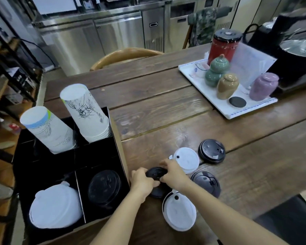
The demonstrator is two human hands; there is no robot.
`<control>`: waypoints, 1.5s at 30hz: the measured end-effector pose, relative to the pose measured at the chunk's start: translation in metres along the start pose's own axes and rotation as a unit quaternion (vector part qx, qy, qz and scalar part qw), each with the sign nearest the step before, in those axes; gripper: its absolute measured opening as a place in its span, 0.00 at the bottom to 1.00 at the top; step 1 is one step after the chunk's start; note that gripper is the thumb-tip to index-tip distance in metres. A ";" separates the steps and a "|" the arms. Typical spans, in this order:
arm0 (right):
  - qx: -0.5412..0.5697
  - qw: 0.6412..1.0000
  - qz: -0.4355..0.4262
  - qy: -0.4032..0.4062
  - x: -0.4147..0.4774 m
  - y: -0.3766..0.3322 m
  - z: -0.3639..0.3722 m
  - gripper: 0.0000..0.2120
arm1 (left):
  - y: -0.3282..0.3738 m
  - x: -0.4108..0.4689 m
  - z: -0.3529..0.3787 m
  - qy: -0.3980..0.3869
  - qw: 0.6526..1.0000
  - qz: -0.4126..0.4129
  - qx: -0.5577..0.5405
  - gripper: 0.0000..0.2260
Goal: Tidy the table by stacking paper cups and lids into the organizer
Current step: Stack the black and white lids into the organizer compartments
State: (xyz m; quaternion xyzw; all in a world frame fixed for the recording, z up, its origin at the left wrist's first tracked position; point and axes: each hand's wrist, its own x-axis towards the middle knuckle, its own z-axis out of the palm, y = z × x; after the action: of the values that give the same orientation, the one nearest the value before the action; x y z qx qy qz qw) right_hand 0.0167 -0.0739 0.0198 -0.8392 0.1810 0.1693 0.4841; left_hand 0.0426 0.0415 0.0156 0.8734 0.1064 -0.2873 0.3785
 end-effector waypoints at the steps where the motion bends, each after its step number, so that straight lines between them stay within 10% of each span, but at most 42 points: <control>1: 0.005 1.000 0.001 0.002 -0.001 0.003 -0.002 0.23 | -0.001 0.002 -0.001 -0.002 0.999 0.000 -0.041 0.21; 15: 0.264 0.952 -0.009 0.155 -0.035 0.027 -0.112 0.06 | 0.089 -0.022 0.027 -0.014 0.959 0.083 -0.272 0.10; 19: 0.296 0.933 0.021 0.204 -0.045 0.051 -0.128 0.06 | 0.084 -0.032 0.055 -0.139 0.972 0.182 -0.049 0.10; 22: 0.303 0.924 0.044 0.230 -0.051 0.068 -0.133 0.07 | 0.069 -0.040 0.082 -0.216 0.899 0.225 0.308 0.39; 25: 0.311 0.916 0.062 0.247 -0.058 0.082 -0.135 0.06 | 0.058 -0.052 0.107 -0.126 0.832 0.315 0.439 0.43; 31: 0.316 0.909 0.098 0.254 -0.068 0.101 -0.136 0.06 | 0.062 -0.040 0.117 -0.024 0.898 0.254 0.360 0.40; 37: 0.233 0.944 0.117 0.203 -0.066 0.108 -0.129 0.04 | 0.070 -0.021 0.099 -0.176 0.932 0.143 0.283 0.30; 41: 0.157 0.968 0.114 0.162 -0.062 0.106 -0.124 0.06 | 0.080 -0.018 0.086 -0.213 0.977 0.001 -0.004 0.08; 45: 0.071 0.982 0.096 0.144 -0.055 0.100 -0.118 0.09 | 0.082 -0.020 0.084 -0.212 0.973 -0.032 -0.087 0.13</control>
State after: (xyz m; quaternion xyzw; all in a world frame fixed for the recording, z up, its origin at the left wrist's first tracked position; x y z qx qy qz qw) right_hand -0.0655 -0.2162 0.0262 -0.7972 0.3399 0.0795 0.4925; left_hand 0.0242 -0.0751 0.0306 0.7528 0.0762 -0.4674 0.4572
